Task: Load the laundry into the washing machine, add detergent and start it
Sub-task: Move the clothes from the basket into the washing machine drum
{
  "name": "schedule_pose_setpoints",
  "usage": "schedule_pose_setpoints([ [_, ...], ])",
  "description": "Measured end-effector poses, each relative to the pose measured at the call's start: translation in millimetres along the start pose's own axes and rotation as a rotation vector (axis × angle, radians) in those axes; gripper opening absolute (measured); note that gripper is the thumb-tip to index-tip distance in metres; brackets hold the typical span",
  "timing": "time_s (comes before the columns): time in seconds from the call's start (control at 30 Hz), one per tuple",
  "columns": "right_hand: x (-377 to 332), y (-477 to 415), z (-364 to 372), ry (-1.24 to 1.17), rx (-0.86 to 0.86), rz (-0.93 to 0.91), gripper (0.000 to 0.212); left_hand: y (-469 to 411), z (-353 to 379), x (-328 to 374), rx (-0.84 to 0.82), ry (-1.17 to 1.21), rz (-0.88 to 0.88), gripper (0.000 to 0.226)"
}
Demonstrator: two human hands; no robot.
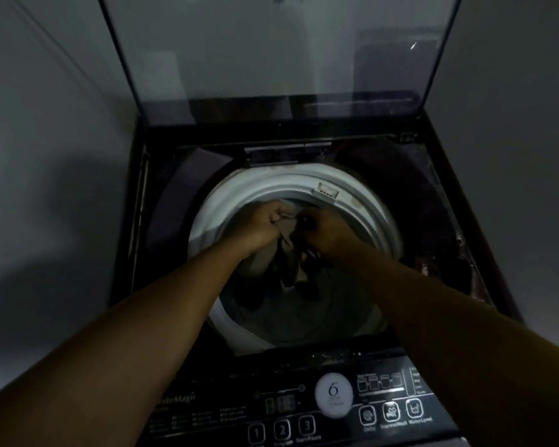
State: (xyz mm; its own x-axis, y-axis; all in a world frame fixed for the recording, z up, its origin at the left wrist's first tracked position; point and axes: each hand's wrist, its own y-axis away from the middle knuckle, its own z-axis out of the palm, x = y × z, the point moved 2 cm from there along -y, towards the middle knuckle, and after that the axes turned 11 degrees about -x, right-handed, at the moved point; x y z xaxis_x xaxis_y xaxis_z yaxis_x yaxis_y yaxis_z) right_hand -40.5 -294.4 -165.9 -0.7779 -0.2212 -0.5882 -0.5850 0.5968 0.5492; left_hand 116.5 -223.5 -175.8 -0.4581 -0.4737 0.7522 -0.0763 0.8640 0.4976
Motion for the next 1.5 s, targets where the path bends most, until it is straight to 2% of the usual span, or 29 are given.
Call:
schedule_pose_setpoints([
  [0.03, -2, -6, -1, 0.040, -0.023, 0.012, 0.025, -4, 3, -7, -0.005, -0.011, -0.011, 0.042],
  [0.1, -5, -12, -3, 0.105, -0.076, 0.049, 0.016, -8, 0, -5, 0.012, -0.016, -0.001, 0.041],
  [0.23, 9, -33, 1, 0.034, 0.029, 0.102, 0.025, -27, 3, -22, 0.042, -0.035, -0.031, 0.026],
  [0.27, 12, -35, 2, -0.014, 0.069, 0.125, 0.025, -30, 4, -26, 0.008, -0.062, -0.063, 0.028],
  [0.33, 18, -38, 1, -0.073, 0.112, 0.156, 0.026, -32, 6, -31, -0.085, -0.157, -0.125, 0.046],
  [0.43, 19, -34, 2, -0.039, 0.077, 0.145, 0.028, -24, 5, -37, -0.112, -0.239, -0.191, 0.065],
  [0.63, 9, -4, -8, -0.026, 0.003, 0.161, 0.038, -3, -3, -23, -0.105, -0.265, -0.201, 0.064],
  [0.73, -1, 16, -26, -0.060, -0.029, 0.141, 0.042, 14, -10, 12, -0.079, -0.207, -0.149, 0.051],
  [0.87, -15, 51, -63, -0.058, 0.042, 0.058, 0.034, 39, -17, 69, -0.065, -0.074, -0.017, 0.021],
  [1.1, -18, 147, -153, -0.207, 0.200, -0.112, 0.028, 73, -8, 180, -0.011, -0.017, 0.173, 0.029],
  [1.27, 33, 218, -211, -0.260, 0.318, -0.107, 0.016, 77, 43, 267, -0.003, -0.039, 0.297, 0.022],
  [1.37, 83, 255, -235, -0.293, 0.331, -0.046, 0.025, 72, 94, 313, -0.034, -0.043, 0.337, 0.022],
  [1.5, 183, 287, -249, -0.368, 0.353, 0.067, 0.028, 50, 188, 356, -0.157, -0.080, 0.343, 0.029],
])
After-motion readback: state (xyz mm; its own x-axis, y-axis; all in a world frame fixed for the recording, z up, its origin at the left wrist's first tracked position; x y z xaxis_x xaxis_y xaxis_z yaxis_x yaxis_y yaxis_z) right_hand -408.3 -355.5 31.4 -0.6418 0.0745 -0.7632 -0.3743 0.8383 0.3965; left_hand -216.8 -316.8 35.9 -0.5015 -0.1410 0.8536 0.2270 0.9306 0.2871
